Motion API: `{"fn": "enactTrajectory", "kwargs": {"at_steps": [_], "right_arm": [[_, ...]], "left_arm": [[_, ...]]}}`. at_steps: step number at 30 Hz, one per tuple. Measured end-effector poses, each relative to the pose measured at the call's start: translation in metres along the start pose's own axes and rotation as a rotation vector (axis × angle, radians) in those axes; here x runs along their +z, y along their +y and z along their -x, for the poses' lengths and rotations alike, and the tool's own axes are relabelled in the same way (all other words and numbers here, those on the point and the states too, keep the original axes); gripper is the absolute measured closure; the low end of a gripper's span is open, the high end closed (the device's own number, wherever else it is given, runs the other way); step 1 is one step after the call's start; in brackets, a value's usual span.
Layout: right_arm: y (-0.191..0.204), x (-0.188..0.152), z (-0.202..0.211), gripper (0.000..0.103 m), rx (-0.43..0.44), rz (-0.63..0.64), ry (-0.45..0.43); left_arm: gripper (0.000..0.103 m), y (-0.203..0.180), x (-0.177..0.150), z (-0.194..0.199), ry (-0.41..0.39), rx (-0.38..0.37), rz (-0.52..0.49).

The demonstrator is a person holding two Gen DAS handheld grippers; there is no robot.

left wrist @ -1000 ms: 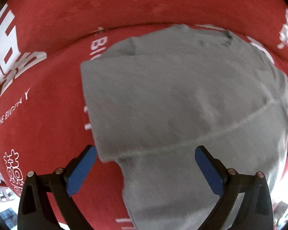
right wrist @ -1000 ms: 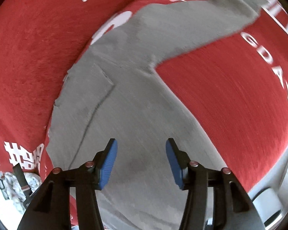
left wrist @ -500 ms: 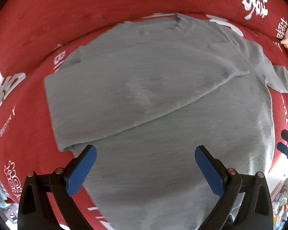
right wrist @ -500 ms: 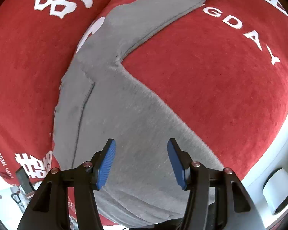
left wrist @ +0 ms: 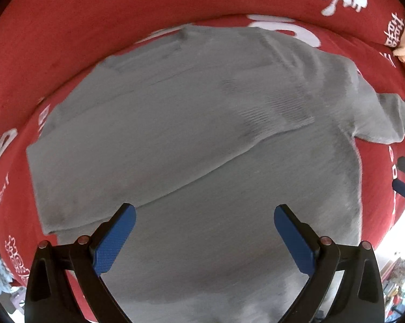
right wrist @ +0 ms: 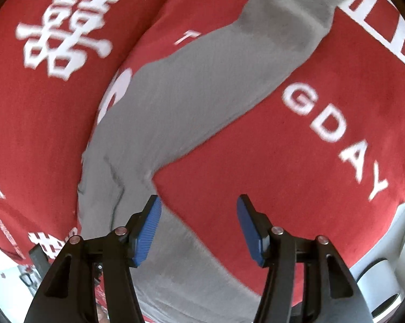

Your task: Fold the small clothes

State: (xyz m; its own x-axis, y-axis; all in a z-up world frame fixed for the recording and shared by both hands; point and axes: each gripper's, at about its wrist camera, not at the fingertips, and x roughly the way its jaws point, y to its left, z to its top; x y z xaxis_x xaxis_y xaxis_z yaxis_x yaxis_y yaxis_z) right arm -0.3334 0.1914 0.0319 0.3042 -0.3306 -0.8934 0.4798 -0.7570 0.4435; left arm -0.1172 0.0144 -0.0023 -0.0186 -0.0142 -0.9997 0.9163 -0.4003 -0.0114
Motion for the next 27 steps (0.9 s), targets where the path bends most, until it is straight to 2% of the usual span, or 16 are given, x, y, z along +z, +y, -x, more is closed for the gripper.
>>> {"fn": "enactTrajectory", "kwargs": {"at_steps": [9, 13, 17, 22, 27], "right_arm": [[-0.067, 0.052, 0.019, 0.041, 0.028, -0.157, -0.067], [-0.097, 0.070, 0.023, 0.041, 0.050, -0.248, -0.101], [-0.122, 0.086, 0.019, 0.041, 0.109, -0.334, -0.127], [-0.128, 0.111, 0.003, 0.041, 0.242, -0.382, -0.122], [-0.122, 0.126, 0.003, 0.041, 0.290, -0.373, -0.141]], "left_arm": [[0.000, -0.070, 0.036, -0.013, 0.019, -0.020, -0.081], [0.000, -0.090, 0.047, -0.016, 0.026, -0.020, -0.096], [0.000, -0.102, 0.058, -0.019, 0.028, -0.018, -0.086], [0.000, -0.114, 0.073, -0.023, 0.032, 0.003, -0.084], [0.000, -0.125, 0.081, -0.026, 0.041, 0.009, -0.088]]}}
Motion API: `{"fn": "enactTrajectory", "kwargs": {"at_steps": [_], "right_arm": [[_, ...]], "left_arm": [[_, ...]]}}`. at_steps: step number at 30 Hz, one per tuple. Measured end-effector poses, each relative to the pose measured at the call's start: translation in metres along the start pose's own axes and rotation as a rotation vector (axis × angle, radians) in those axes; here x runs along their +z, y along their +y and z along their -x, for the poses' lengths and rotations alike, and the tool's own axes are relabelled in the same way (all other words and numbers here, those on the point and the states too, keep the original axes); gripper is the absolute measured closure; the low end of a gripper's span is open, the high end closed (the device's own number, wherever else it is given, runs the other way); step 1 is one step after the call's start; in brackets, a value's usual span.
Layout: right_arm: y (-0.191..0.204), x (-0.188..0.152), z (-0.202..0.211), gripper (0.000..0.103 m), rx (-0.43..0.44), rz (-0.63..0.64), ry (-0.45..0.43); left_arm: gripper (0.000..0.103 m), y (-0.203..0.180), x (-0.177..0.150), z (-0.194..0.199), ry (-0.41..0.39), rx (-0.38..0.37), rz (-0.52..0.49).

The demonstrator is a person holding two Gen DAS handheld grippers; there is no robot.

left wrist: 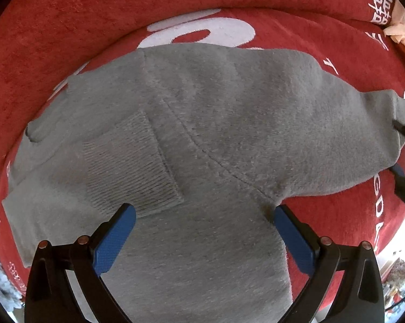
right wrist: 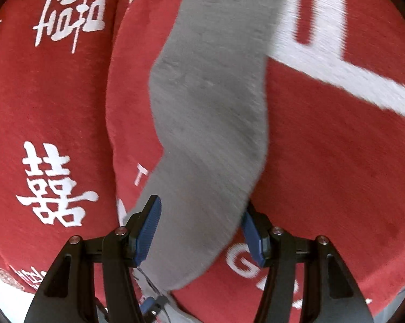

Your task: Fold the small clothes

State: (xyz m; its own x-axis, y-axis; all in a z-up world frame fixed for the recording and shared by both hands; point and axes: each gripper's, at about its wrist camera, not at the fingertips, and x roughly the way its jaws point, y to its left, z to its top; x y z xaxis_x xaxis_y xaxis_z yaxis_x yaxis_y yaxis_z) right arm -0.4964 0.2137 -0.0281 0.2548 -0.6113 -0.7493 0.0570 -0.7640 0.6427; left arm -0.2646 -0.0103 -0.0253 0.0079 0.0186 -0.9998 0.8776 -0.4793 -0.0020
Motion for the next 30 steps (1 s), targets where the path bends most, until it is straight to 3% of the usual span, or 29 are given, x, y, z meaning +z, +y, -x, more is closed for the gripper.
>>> {"fn": "enactTrajectory", "kwargs": {"at_steps": [8, 9, 10, 12, 13, 18, 22, 30], "right_arm": [[0.004, 0.006, -0.005, 0.041, 0.144, -0.090, -0.001], [0.005, 0.005, -0.006, 0.045, 0.159, -0.099, 0.006], [0.005, 0.004, -0.006, 0.065, 0.175, -0.109, 0.013], [0.006, 0.002, -0.008, 0.090, 0.208, -0.127, 0.037], [0.008, 0.001, -0.008, 0.093, 0.232, -0.133, 0.044], [0.031, -0.006, -0.003, 0.094, 0.344, -0.079, 0.081], [0.073, -0.020, -0.002, 0.094, 0.428, 0.041, 0.137], [0.184, -0.091, -0.023, 0.094, 0.424, 0.406, 0.261]], "left_arm": [[0.000, 0.000, -0.007, 0.000, 0.006, 0.001, 0.026], [0.000, 0.002, -0.015, -0.001, 0.005, 0.001, 0.028], [0.000, 0.009, -0.021, 0.001, 0.003, 0.000, 0.029], [0.000, 0.019, -0.027, 0.004, -0.001, 0.000, 0.032], [0.000, 0.021, -0.029, 0.004, -0.002, 0.001, 0.035], [0.000, 0.038, -0.042, 0.009, -0.011, -0.002, 0.051], [0.000, 0.057, -0.053, 0.014, -0.029, -0.001, 0.063], [0.000, 0.127, -0.083, 0.029, -0.067, 0.031, 0.121]]}}
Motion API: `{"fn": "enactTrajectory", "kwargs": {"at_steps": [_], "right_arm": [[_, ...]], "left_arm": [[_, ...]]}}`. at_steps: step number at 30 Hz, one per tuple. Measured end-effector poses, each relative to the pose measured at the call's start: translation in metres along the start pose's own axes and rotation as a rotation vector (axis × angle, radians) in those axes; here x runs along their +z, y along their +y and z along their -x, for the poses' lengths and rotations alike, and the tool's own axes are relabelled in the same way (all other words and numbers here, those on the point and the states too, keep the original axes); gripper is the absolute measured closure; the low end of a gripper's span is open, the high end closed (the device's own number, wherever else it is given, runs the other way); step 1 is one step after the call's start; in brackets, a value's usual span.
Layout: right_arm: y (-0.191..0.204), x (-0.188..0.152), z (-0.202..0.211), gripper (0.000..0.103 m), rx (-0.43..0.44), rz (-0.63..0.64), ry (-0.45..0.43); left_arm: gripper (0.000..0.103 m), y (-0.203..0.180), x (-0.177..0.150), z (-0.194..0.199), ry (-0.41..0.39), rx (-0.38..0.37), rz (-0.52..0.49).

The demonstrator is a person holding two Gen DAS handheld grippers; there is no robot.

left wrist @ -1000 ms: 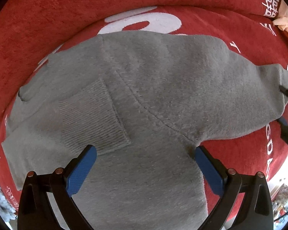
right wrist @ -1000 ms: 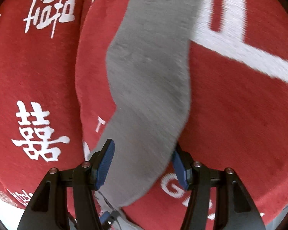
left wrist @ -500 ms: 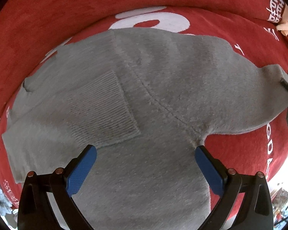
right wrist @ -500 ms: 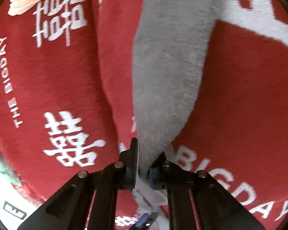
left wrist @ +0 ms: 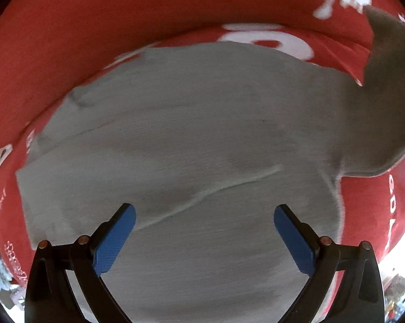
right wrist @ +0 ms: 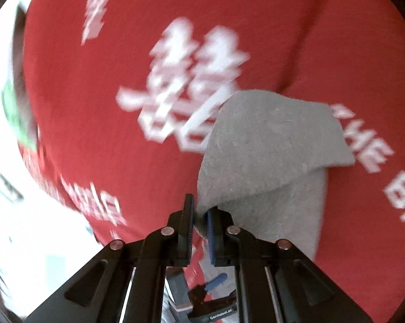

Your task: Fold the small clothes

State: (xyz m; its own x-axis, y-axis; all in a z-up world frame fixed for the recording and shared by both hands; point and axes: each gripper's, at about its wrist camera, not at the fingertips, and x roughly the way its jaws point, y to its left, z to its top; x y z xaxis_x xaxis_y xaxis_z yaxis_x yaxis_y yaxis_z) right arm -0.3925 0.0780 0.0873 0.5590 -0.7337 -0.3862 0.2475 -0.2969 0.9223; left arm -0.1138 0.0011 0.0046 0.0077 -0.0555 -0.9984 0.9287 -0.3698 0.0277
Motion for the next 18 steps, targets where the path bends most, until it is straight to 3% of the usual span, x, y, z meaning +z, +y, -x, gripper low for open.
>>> {"fn": "enactTrajectory", "kwargs": {"at_steps": [7, 13, 16, 17, 18], "right_arm": [[0.069, -0.069, -0.124, 0.093, -0.122, 0.291, 0.273], [0.041, -0.142, -0.233, 0.092, -0.388, 0.360, 0.485], [0.024, -0.160, -0.248, 0.088, -0.515, 0.339, 0.511], [0.021, -0.161, -0.248, 0.087, -0.527, 0.320, 0.511], [0.018, -0.160, -0.244, 0.078, -0.534, 0.294, 0.497]], "left_arm": [[0.000, 0.110, -0.025, 0.015, -0.048, 0.041, 0.157], [0.000, 0.199, -0.054, 0.007, -0.029, 0.084, 0.298], [0.000, 0.231, -0.068, 0.003, -0.017, 0.082, 0.340], [0.000, 0.225, -0.066, -0.002, -0.015, 0.078, 0.351], [0.000, 0.231, -0.069, -0.004, -0.017, 0.067, 0.365]]}}
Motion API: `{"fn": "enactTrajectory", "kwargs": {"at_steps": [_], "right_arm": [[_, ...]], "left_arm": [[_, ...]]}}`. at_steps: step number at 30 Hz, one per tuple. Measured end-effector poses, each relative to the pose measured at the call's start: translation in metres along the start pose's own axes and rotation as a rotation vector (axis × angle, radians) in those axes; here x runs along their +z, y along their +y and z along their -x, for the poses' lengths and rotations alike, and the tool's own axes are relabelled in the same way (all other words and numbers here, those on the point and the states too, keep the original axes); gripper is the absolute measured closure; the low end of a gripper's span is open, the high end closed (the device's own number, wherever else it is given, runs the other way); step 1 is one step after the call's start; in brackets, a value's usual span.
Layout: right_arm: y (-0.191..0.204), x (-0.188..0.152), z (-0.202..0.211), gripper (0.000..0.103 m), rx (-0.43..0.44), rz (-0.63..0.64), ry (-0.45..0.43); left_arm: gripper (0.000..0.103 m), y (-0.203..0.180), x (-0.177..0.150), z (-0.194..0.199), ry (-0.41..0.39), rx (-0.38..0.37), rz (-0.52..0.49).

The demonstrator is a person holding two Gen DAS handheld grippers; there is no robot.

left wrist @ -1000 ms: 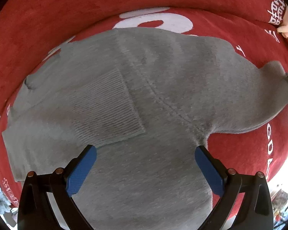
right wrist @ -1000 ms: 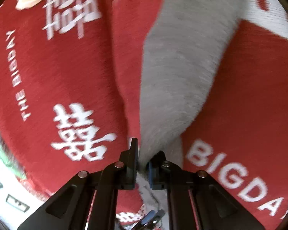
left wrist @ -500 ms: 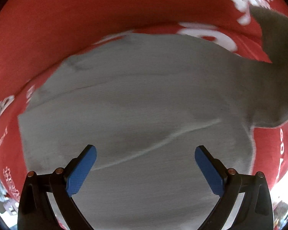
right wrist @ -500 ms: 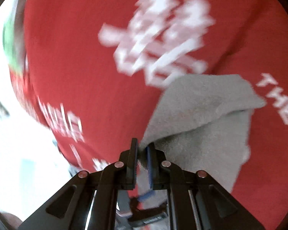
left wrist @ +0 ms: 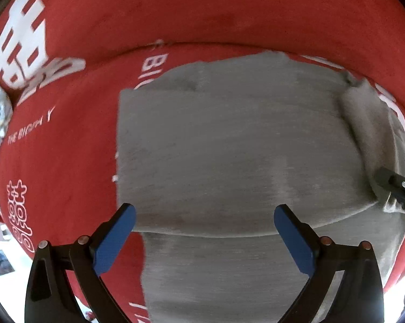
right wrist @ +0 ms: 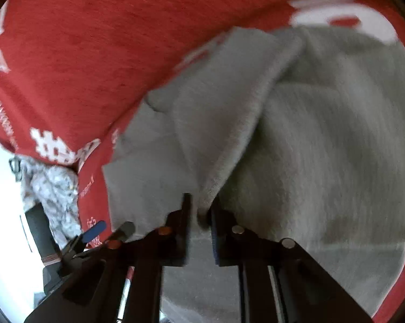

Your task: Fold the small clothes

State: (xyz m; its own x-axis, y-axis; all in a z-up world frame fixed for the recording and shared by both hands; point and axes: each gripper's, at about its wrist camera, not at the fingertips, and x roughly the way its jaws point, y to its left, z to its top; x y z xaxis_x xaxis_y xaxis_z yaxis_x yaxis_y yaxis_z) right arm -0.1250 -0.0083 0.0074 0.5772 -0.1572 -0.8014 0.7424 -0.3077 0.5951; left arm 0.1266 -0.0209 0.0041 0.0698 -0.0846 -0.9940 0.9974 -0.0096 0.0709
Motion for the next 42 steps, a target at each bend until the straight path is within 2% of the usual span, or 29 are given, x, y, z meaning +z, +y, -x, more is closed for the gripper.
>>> {"fn": "enactTrajectory", "kwargs": {"at_steps": [1, 3, 6, 9, 11, 12, 14, 16, 19, 22, 26, 28, 29, 32, 34, 38, 39, 40, 41, 42], "right_arm": [[-0.003, -0.001, 0.003, 0.070, 0.006, -0.017, -0.013], [-0.002, 0.000, 0.016, 0.066, 0.003, -0.028, -0.071], [-0.014, 0.014, 0.028, 0.065, -0.003, -0.095, -0.143], [-0.026, 0.037, 0.021, 0.065, 0.046, -0.220, -0.183], [-0.021, 0.046, 0.011, 0.079, 0.043, -0.215, -0.188], [-0.013, 0.049, 0.009, 0.091, 0.037, -0.183, -0.189], [0.017, 0.048, 0.007, 0.093, 0.057, -0.050, -0.188], [0.049, 0.039, 0.002, 0.093, 0.080, 0.100, -0.146], [0.085, 0.014, -0.018, 0.093, 0.025, 0.312, -0.051], [0.098, -0.014, -0.046, 0.093, -0.076, 0.458, 0.047], [0.079, -0.029, -0.052, 0.089, -0.115, 0.443, 0.107], [0.066, -0.034, -0.048, 0.083, -0.120, 0.415, 0.125], [0.059, -0.040, -0.041, 0.083, -0.104, 0.392, 0.128], [0.041, -0.046, -0.022, 0.070, -0.094, 0.313, 0.112], [0.025, -0.047, -0.007, 0.069, -0.095, 0.248, 0.091], [-0.038, -0.048, 0.042, 0.065, -0.082, 0.015, 0.004], [-0.055, -0.048, 0.053, 0.063, -0.077, -0.053, -0.026], [-0.070, -0.049, 0.062, 0.062, -0.070, -0.125, -0.060], [-0.085, -0.049, 0.071, 0.062, -0.061, -0.178, -0.087], [-0.098, -0.050, 0.078, 0.062, -0.048, -0.232, -0.115]], "left_arm": [[0.000, 0.005, -0.005, 0.001, -0.001, -0.009, 0.006], [0.000, 0.016, -0.002, 0.000, -0.009, -0.046, 0.021], [0.000, 0.029, 0.003, -0.001, -0.020, -0.141, 0.046], [0.000, 0.037, 0.010, -0.004, -0.024, -0.271, 0.087], [0.000, 0.047, 0.013, -0.005, -0.023, -0.354, 0.117], [0.000, 0.052, 0.013, -0.002, -0.022, -0.405, 0.138], [0.000, 0.060, 0.013, 0.001, -0.017, -0.493, 0.170], [0.000, 0.069, 0.008, 0.004, -0.009, -0.589, 0.206], [0.000, 0.072, 0.008, 0.011, 0.003, -0.663, 0.231], [0.000, 0.072, 0.010, 0.007, 0.022, -0.686, 0.231], [0.000, 0.058, 0.012, -0.005, 0.060, -0.689, 0.216], [0.000, 0.051, 0.011, -0.010, 0.074, -0.686, 0.203], [0.000, 0.042, 0.012, -0.021, 0.076, -0.682, 0.197], [0.000, 0.029, 0.012, -0.024, 0.090, -0.678, 0.180], [0.000, 0.018, 0.014, -0.023, 0.094, -0.676, 0.168], [0.001, 0.003, 0.020, -0.029, 0.105, -0.639, 0.160], [0.006, 0.001, 0.021, -0.031, 0.108, -0.626, 0.169], [0.017, -0.001, 0.021, -0.032, 0.107, -0.619, 0.177], [0.024, -0.001, 0.022, -0.033, 0.107, -0.614, 0.182], [0.041, -0.001, 0.022, -0.033, 0.106, -0.606, 0.187]]}}
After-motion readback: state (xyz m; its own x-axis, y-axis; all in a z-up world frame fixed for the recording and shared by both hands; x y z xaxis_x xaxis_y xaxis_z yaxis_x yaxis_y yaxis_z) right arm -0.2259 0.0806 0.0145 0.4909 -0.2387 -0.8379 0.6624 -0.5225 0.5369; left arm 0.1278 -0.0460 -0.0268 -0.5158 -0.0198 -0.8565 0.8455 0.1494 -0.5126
